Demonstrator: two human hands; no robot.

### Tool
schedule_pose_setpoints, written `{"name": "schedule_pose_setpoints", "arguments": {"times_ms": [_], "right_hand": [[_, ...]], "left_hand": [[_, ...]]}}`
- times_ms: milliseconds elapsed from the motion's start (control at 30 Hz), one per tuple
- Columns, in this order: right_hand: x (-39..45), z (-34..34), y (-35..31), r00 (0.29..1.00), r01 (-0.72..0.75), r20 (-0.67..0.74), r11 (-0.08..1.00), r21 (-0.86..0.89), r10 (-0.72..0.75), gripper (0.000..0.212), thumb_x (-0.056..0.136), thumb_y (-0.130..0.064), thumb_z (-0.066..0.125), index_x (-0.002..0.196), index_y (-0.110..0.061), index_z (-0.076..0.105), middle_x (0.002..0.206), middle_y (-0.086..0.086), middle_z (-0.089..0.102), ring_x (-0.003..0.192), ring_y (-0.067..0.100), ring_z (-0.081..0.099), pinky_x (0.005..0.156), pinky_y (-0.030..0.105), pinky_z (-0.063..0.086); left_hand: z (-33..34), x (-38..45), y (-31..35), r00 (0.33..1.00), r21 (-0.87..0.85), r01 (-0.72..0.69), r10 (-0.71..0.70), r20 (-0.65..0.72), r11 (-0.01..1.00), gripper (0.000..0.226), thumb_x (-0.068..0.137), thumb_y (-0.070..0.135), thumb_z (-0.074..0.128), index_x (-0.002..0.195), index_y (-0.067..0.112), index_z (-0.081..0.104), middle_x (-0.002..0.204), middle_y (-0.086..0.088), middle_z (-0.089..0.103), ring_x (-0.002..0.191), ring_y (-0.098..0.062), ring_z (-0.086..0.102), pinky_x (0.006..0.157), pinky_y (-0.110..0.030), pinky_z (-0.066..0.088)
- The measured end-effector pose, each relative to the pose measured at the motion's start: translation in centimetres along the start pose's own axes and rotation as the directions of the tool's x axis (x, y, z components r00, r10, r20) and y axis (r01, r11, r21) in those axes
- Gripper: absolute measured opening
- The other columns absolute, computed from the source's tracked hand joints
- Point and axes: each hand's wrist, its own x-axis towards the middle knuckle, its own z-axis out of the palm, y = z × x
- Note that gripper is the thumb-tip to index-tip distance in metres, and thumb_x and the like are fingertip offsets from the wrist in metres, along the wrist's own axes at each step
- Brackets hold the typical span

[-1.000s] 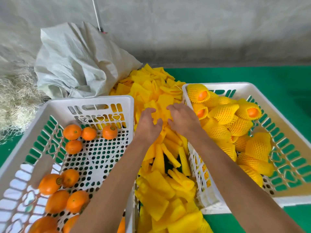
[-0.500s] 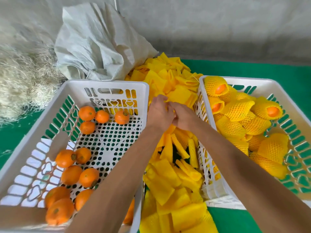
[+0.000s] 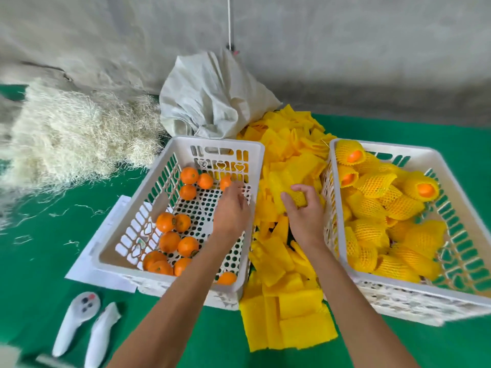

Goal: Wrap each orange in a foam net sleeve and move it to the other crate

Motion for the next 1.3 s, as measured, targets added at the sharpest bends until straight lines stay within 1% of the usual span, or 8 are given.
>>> {"name": "schedule_pose_setpoints", "arguments": {"times_ms": [67, 167, 300, 533, 833, 967, 1133, 1300], "right_hand": [[-1.8, -0.1, -0.6, 1.0, -0.023, 0.013, 0.999, 0.025, 0.023, 0.014, 0.099, -0.033, 0.067, 0.109, -0.032, 0.059, 0.095, -0.004, 0.06, 0.051, 0.013, 0.044, 0.049, 0.02, 0.04], [-4.2, -0.3, -0.9, 0.996, -0.069, 0.063, 0.997, 0.033, 0.067, 0.012, 0.1, -0.036, 0.065, 0.111, -0.033, 0.06, 0.086, -0.012, 0.064, 0.051, 0.024, 0.048, 0.053, 0.043, 0.048], [-6.8, -0.2, -0.7, 0.988, -0.137, 0.088, 0.987, 0.077, 0.13, 0.01, 0.1, -0.035, 0.065, 0.109, -0.032, 0.063, 0.085, -0.018, 0.066, 0.058, 0.029, 0.057, 0.062, 0.056, 0.055], [-9.1, -0.1, -0.6, 0.963, -0.257, 0.12, 0.953, 0.157, 0.24, 0.01, 0.1, -0.03, 0.066, 0.109, -0.027, 0.065, 0.097, -0.026, 0.066, 0.07, 0.02, 0.067, 0.068, 0.045, 0.063], [-10.3, -0.8, -1.7, 0.931, -0.34, 0.212, 0.919, 0.199, 0.298, 0.047, 0.091, -0.028, 0.078, 0.131, -0.035, 0.055, 0.102, -0.034, 0.069, 0.083, 0.017, 0.076, 0.068, 0.028, 0.061], [-10.4, -1.1, -2.1, 0.929, -0.358, 0.189, 0.9, 0.247, 0.318, 0.025, 0.099, -0.039, 0.065, 0.115, -0.02, 0.064, 0.095, 0.001, 0.079, 0.07, 0.022, 0.074, 0.065, 0.035, 0.06], [-9.9, -1.9, -3.3, 0.928, -0.363, 0.197, 0.882, 0.299, 0.315, 0.037, 0.096, -0.052, 0.065, 0.121, -0.025, 0.063, 0.095, 0.004, 0.079, 0.073, 0.026, 0.074, 0.069, 0.036, 0.063], [-9.8, -3.0, -3.3, 0.946, -0.317, 0.011, 0.919, 0.233, 0.323, 0.017, 0.102, -0.024, 0.061, 0.118, -0.029, 0.062, 0.096, 0.002, 0.077, 0.076, 0.021, 0.075, 0.069, 0.037, 0.063]], "left_hand": [[-1.1, -0.2, -1.7, 0.931, 0.273, 0.169, -0.244, 0.272, 0.947, 0.031, 0.106, 0.011, 0.046, 0.136, 0.01, 0.055, 0.119, -0.016, 0.063, 0.101, -0.034, 0.064, 0.079, -0.041, 0.052], [-1.6, -1.9, -2.7, 0.6, 0.611, 0.043, -0.509, 0.617, 0.791, 0.032, 0.108, 0.014, 0.048, 0.138, 0.006, 0.057, 0.139, -0.012, 0.057, 0.124, -0.034, 0.063, 0.072, -0.032, 0.055], [-0.8, -4.3, -2.9, 0.381, 0.728, -0.025, -0.667, 0.641, 0.685, 0.04, 0.11, 0.018, 0.044, 0.146, 0.003, 0.053, 0.15, -0.012, 0.056, 0.128, -0.033, 0.063, 0.076, -0.037, 0.06], [-0.6, -5.1, -3.5, 0.446, 0.738, -0.015, -0.656, 0.609, 0.675, 0.024, 0.108, 0.013, 0.045, 0.124, 0.004, 0.061, 0.126, -0.012, 0.062, 0.096, -0.022, 0.06, 0.089, -0.031, 0.055], [-0.3, -5.8, -2.2, 0.544, 0.724, -0.063, -0.585, 0.602, 0.687, 0.048, 0.104, 0.002, 0.052, 0.15, -0.003, 0.044, 0.143, -0.02, 0.058, 0.125, -0.033, 0.064, 0.105, -0.041, 0.054], [-0.8, -5.1, -1.7, 0.725, 0.675, 0.049, -0.491, 0.483, 0.736, 0.039, 0.106, 0.005, 0.047, 0.144, 0.007, 0.054, 0.149, -0.018, 0.05, 0.14, -0.039, 0.047, 0.118, -0.049, 0.039], [-2.1, -5.0, -2.3, 0.994, 0.128, 0.102, -0.106, 0.031, 0.987, 0.038, 0.106, 0.017, 0.054, 0.143, 0.023, 0.059, 0.154, -0.023, 0.031, 0.099, -0.022, 0.065, 0.089, -0.043, 0.056], [-1.8, -7.0, 2.9, 0.946, -0.331, -0.306, 0.245, -0.213, 0.893, 0.03, 0.108, 0.026, 0.058, 0.137, 0.035, 0.06, 0.145, -0.006, 0.045, 0.13, 0.01, 0.043, 0.086, -0.009, 0.049]]}}
